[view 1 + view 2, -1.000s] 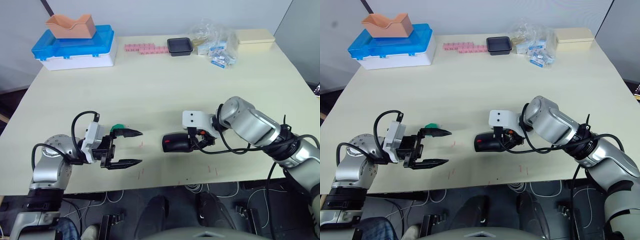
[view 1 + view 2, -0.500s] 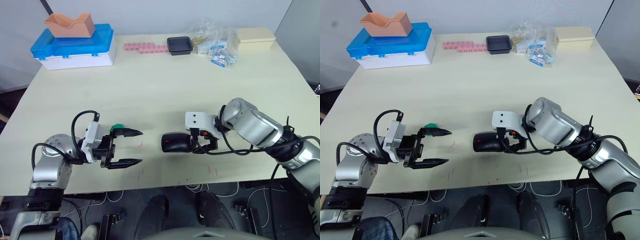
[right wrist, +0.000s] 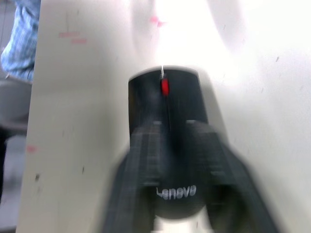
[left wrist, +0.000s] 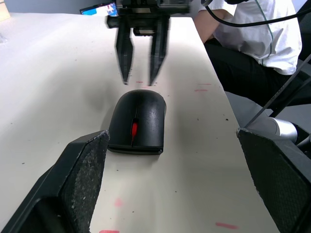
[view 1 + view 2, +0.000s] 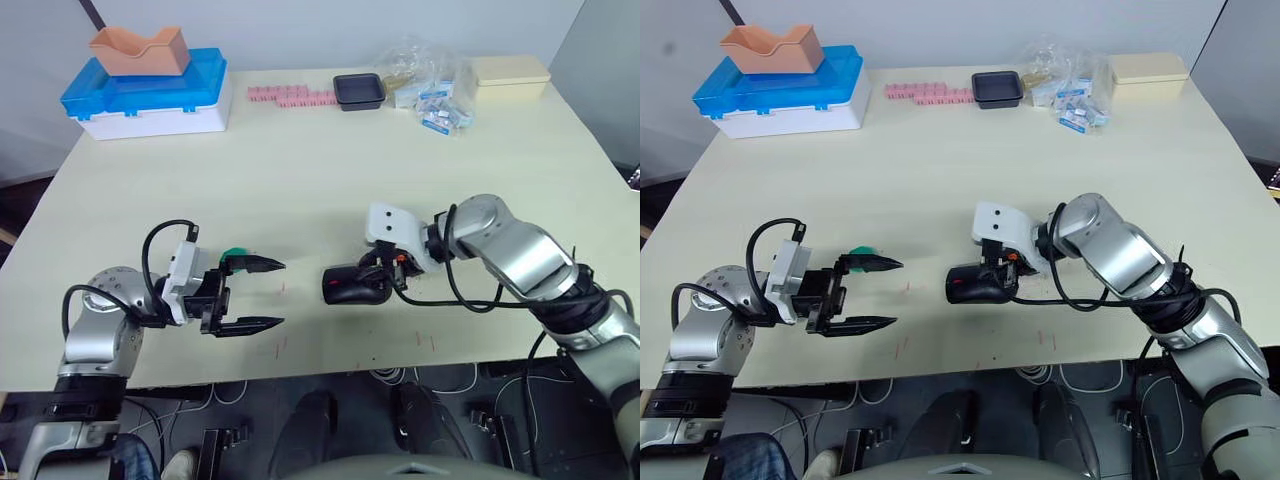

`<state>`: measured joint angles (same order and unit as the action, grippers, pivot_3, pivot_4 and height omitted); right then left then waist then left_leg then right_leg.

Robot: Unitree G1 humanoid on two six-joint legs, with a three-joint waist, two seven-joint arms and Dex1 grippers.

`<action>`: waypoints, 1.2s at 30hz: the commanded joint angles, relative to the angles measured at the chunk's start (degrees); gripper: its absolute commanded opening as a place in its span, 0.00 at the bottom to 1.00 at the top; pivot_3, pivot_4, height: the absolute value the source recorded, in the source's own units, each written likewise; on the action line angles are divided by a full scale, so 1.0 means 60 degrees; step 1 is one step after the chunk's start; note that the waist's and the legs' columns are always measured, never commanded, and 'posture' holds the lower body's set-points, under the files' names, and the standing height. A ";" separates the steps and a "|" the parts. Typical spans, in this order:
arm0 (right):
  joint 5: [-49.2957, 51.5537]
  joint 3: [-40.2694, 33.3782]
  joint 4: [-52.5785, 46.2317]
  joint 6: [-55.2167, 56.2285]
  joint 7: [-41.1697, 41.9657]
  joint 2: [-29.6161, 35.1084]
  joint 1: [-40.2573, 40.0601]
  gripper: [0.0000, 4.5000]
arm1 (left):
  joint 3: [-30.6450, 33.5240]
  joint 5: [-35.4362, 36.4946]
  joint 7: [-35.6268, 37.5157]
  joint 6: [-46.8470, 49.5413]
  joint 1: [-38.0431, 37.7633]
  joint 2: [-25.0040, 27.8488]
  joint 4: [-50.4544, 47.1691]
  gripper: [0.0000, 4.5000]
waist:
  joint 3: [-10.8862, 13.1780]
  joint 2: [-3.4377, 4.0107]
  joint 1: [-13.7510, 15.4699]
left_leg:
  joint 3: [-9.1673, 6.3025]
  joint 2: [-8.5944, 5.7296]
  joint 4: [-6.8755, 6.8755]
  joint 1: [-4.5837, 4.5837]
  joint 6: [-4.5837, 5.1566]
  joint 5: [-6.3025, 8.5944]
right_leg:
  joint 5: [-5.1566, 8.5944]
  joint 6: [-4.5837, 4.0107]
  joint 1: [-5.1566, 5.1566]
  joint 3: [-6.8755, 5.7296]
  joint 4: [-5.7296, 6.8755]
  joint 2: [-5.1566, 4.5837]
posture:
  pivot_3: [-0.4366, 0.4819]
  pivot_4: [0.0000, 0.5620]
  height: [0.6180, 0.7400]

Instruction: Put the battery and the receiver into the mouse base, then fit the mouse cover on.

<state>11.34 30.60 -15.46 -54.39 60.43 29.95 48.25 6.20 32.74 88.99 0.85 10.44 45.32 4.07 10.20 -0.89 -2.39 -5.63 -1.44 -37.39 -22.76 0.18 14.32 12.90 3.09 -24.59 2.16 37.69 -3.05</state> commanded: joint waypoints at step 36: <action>-0.0986 0.1699 0.1779 0.0342 -0.0670 -0.1623 0.0673 0.14 | 0.0842 0.0162 -0.0159 0.0058 -0.0955 0.0371 -0.0727 1.00 | 0.0001 0.0001 -0.0011 | 0.0003 -0.0001 0.0000 0.0003 -0.0001 -0.0001 | -0.0005 -0.0008 -0.0008 0.0003 0.0011 0.0004 | 0.48 0.27 1.00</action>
<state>6.53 40.09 -4.72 -51.42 56.32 19.86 51.30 9.58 32.77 87.76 1.18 4.86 46.62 1.62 10.20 -0.88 -2.46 -5.61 -1.45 -37.39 -22.74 0.17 14.32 12.87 3.04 -24.64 2.18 37.75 -3.03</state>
